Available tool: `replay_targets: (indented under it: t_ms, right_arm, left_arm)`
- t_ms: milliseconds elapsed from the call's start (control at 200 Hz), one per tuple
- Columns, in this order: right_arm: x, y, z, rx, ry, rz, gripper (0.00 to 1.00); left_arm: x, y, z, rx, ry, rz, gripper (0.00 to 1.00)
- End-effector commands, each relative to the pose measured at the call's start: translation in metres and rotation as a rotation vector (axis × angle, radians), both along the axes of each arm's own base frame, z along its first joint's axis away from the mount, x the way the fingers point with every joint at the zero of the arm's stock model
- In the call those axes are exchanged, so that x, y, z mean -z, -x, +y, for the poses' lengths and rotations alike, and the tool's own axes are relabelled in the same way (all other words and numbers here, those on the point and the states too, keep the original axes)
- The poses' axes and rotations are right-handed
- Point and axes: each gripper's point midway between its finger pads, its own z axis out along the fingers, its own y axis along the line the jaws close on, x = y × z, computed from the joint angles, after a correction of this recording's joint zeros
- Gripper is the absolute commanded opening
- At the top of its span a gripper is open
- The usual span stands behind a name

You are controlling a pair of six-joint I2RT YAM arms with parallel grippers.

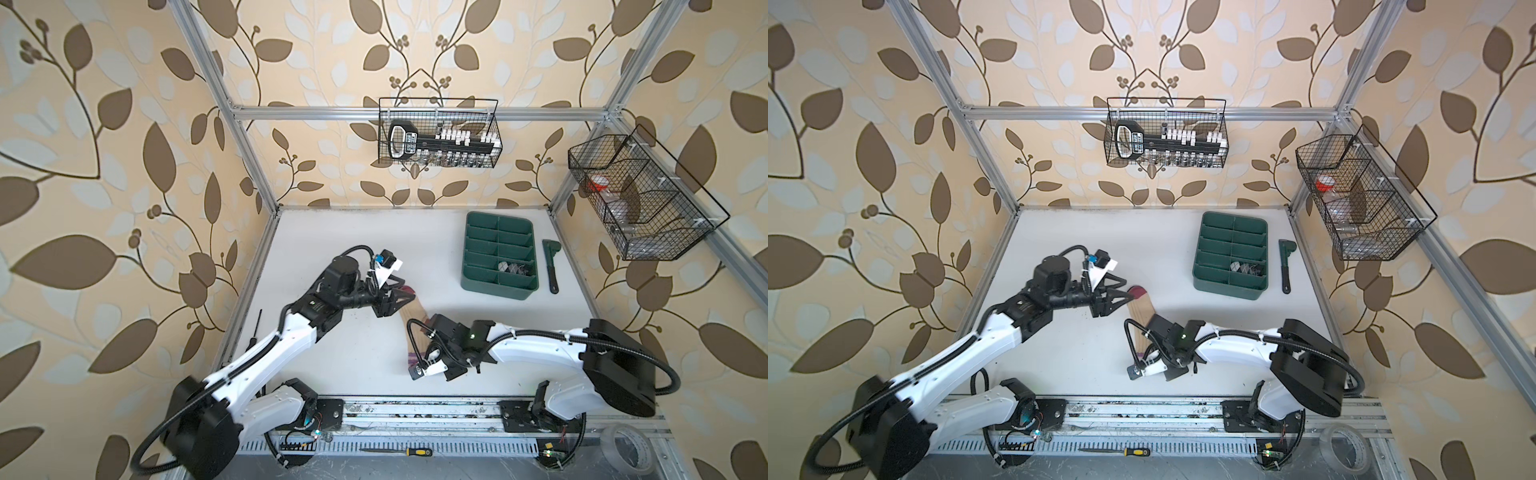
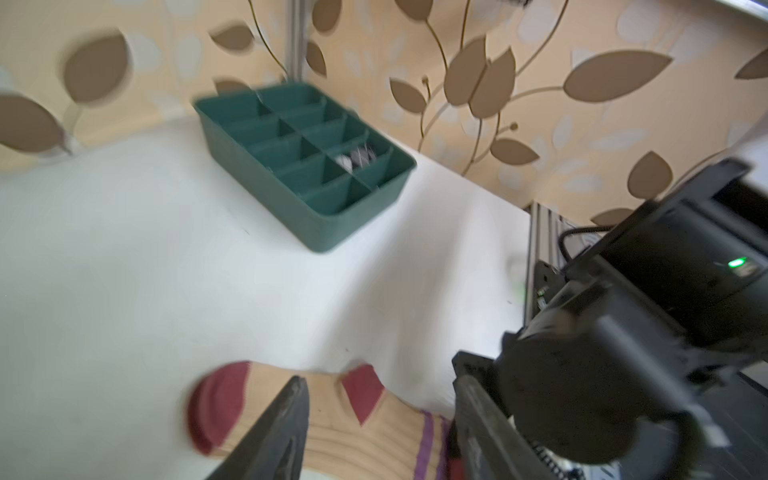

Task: Roll the socks

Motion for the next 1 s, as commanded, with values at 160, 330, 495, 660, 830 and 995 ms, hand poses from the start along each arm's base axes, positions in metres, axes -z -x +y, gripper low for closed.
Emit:
replay_targets:
  t_ms: [160,330,495,660,830,995]
  right_arm:
    - [0.006,0.025,0.001,0.249,0.111,0.491,0.00]
    - [0.007,0.029,-0.001,0.342,0.200,0.684,0.00]
    - [0.003,0.016,0.007,0.401,0.153,0.757,0.00]
    - [0.000,0.003,0.008,0.433,0.161,0.777,0.00]
    - [-0.001,-0.003,0.013,0.442,0.125,0.803,0.00]
    - [-0.001,-0.004,0.014,0.436,0.114,0.800,0.00]
  left_arm:
    - [-0.005,0.045,0.045,0.052,-0.385,-0.422,0.64]
    - [0.032,0.084,0.048,0.196,-0.584,-0.492,0.64]
    - [0.086,0.099,0.034,0.278,-0.834,-0.595,0.64]
    - [0.133,0.115,-0.001,0.301,-0.982,-0.683,0.65]
    - [0.151,0.127,-0.041,0.232,-0.917,-0.564,0.63]
    - [0.165,0.132,-0.056,0.149,-0.845,-0.409,0.60]
